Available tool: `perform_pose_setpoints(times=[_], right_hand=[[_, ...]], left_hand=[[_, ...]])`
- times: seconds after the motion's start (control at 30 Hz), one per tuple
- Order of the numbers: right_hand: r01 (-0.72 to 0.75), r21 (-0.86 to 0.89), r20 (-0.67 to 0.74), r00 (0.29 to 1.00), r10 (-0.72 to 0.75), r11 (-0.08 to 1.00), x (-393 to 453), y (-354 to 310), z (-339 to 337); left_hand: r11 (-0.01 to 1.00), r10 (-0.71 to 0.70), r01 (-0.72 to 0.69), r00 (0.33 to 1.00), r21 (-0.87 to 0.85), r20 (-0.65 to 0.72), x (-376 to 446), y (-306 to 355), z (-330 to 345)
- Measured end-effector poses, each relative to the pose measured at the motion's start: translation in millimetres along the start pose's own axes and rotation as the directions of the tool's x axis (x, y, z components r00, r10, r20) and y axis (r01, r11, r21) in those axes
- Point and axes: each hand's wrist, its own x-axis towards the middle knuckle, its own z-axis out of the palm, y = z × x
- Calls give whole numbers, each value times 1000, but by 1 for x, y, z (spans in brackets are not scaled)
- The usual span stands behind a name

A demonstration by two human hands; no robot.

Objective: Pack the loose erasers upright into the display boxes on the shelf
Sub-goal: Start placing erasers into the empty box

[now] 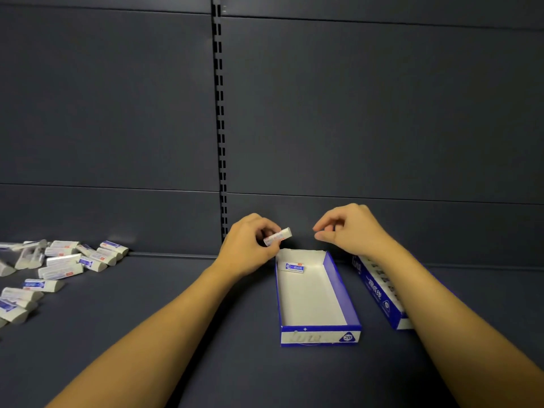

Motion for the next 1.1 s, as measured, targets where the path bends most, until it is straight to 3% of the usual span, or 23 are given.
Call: perform_pose_setpoints(times=[0.87,1.1], right_hand=[[-162,-16,-7,987,162,987,-19,26,5],[-165,-32,-2,986,165,986,-19,30,5]], left_hand=[[998,-69,66,970,19,232,4,5,3],[998,1,-20,952,61,306,7,11,7]])
